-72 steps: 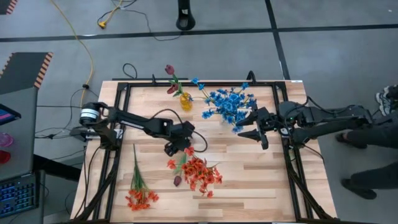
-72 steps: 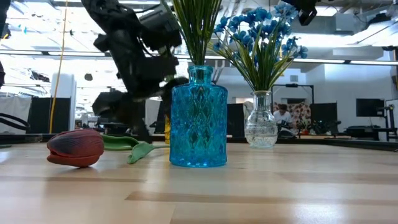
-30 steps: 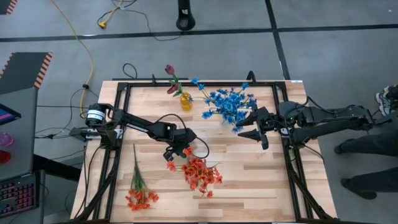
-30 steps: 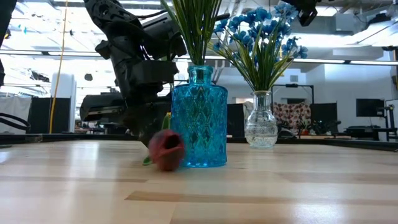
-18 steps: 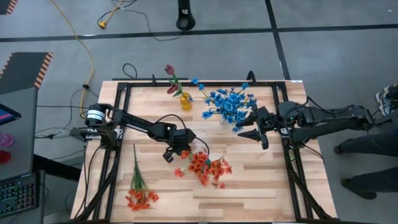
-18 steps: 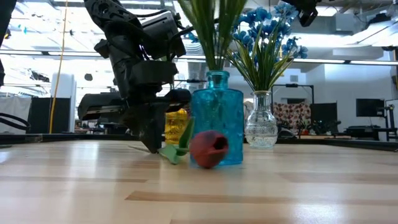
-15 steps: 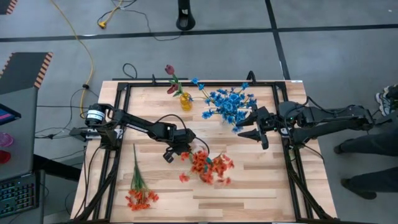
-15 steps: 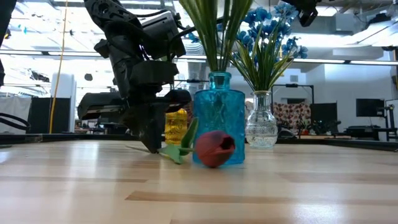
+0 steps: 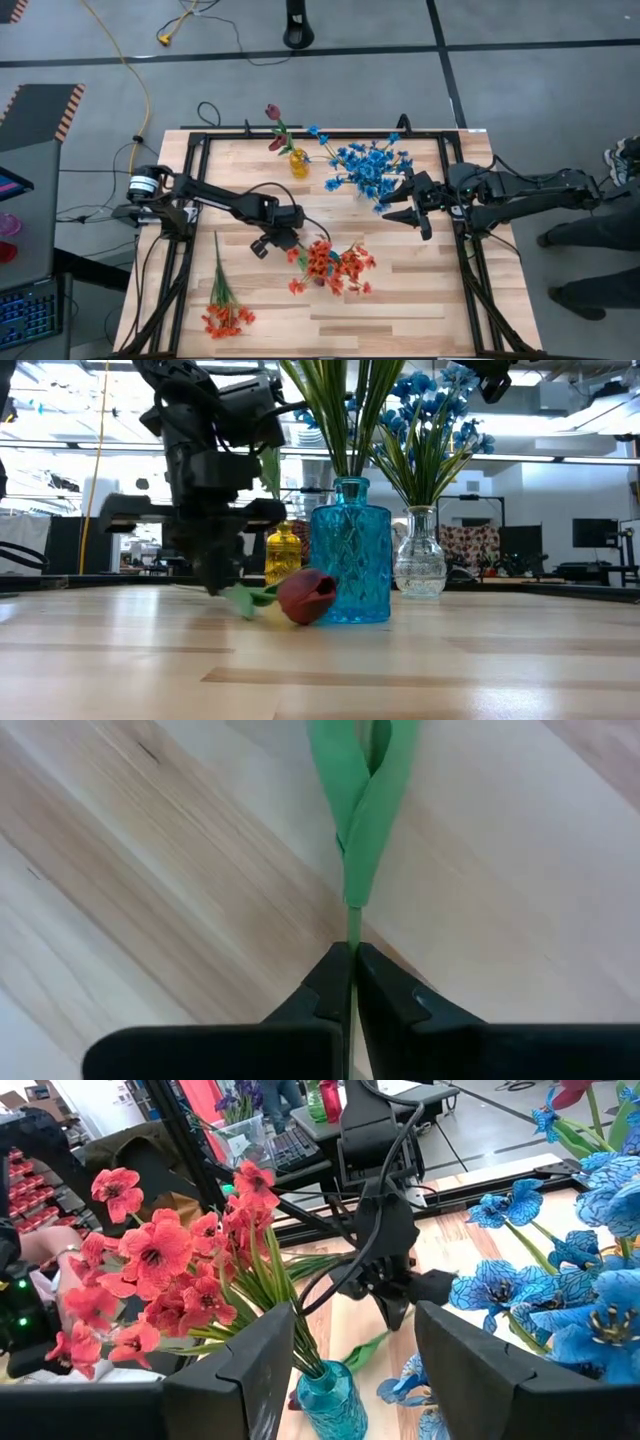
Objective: Sort flowers into vase by color
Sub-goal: Put the red flower into the yellow vase
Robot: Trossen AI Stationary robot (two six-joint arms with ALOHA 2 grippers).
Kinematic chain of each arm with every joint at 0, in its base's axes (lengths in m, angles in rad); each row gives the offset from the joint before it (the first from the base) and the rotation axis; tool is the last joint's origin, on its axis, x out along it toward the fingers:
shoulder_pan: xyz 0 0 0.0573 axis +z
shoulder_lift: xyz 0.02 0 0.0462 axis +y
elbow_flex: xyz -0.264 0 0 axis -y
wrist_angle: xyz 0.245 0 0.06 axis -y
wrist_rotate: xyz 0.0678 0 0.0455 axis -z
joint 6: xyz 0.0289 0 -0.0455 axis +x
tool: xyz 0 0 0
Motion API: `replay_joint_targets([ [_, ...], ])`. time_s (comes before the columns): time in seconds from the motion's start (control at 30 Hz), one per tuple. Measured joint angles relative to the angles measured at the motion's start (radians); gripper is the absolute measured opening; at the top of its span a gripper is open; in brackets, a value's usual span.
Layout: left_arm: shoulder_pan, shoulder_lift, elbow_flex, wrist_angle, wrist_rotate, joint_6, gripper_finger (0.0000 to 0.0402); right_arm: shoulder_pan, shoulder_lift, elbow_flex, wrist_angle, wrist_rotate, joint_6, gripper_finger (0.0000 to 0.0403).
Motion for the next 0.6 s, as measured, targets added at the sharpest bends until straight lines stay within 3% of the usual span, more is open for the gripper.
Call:
replay_joint_targets([
  [0.6,-0.032,-0.197,0.002,-0.31,-0.019,-0.144,0.0,0.0,0.0,0.0,0.0,0.0,-0.001,0.0235],
])
